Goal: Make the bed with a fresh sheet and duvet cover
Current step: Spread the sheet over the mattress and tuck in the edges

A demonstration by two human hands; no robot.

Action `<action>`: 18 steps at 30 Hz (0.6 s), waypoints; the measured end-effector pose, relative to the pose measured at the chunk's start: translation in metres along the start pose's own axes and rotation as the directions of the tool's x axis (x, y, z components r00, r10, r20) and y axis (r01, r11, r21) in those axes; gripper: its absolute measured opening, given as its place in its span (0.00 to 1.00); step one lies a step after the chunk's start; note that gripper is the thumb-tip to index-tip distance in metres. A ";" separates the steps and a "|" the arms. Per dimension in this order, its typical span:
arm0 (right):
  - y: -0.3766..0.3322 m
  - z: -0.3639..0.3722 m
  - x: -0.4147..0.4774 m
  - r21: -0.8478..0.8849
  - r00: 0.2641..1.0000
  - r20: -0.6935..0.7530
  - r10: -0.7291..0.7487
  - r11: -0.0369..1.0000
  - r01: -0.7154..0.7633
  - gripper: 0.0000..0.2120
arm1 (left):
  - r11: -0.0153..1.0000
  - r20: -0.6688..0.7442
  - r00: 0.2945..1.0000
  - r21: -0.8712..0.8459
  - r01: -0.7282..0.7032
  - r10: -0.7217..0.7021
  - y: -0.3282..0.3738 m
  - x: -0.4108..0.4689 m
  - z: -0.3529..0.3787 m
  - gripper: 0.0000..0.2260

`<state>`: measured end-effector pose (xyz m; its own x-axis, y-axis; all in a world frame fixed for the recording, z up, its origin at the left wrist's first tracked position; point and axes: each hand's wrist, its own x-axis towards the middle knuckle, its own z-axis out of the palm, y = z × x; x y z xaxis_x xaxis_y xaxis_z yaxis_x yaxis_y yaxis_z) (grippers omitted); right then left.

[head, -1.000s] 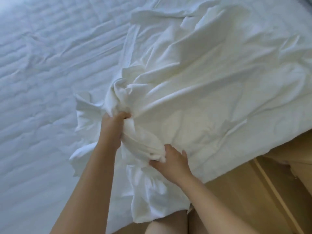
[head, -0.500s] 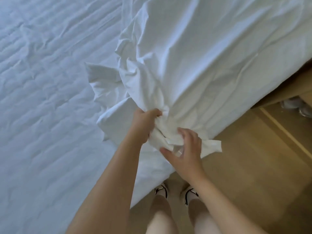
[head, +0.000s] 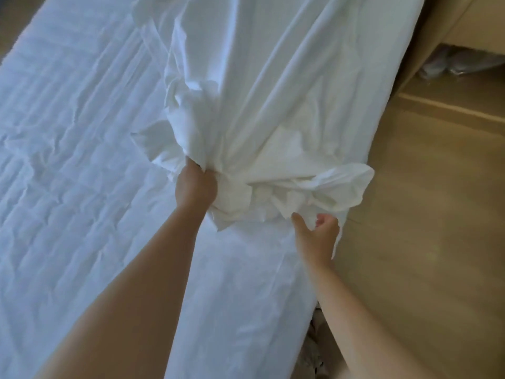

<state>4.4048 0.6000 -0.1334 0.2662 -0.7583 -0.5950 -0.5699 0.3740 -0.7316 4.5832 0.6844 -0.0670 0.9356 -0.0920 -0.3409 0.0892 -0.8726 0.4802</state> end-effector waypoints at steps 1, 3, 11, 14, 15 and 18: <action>0.004 0.006 -0.001 0.055 0.994 0.042 0.102 0.993 -0.104 0.33 | 0.998 0.020 0.999 -0.052 0.028 -0.027 -0.001 0.000 0.006 0.23; 0.007 0.022 0.002 0.167 0.963 0.149 0.224 0.954 -0.247 0.37 | 0.974 0.120 0.988 -0.194 0.115 -0.093 -0.003 -0.002 0.021 0.32; -0.003 0.098 0.003 0.558 0.928 0.314 0.198 0.753 -0.349 0.33 | 0.889 0.220 0.965 -0.399 0.223 -0.143 0.003 0.032 0.043 0.06; -0.006 0.114 0.007 0.646 0.948 0.241 0.206 0.695 -0.315 0.20 | 0.952 0.037 0.999 -0.305 -0.024 0.037 0.014 0.069 0.009 0.06; -0.009 0.119 0.007 0.648 0.954 0.227 0.198 0.701 -0.299 0.21 | 0.977 -0.020 0.992 -0.172 -0.126 0.124 0.016 0.082 -0.004 0.07; -0.022 0.137 0.002 0.621 0.960 0.244 0.136 0.739 -0.262 0.34 | 0.930 -0.087 0.956 0.271 -0.248 0.280 0.016 0.116 -0.034 0.14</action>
<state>4.5244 0.6637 -0.1639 0.3672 -0.5471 -0.7522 -0.0083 0.8067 -0.5909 4.7046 0.6763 -0.0711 0.9492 -0.2905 -0.1213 -0.2414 -0.9189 0.3119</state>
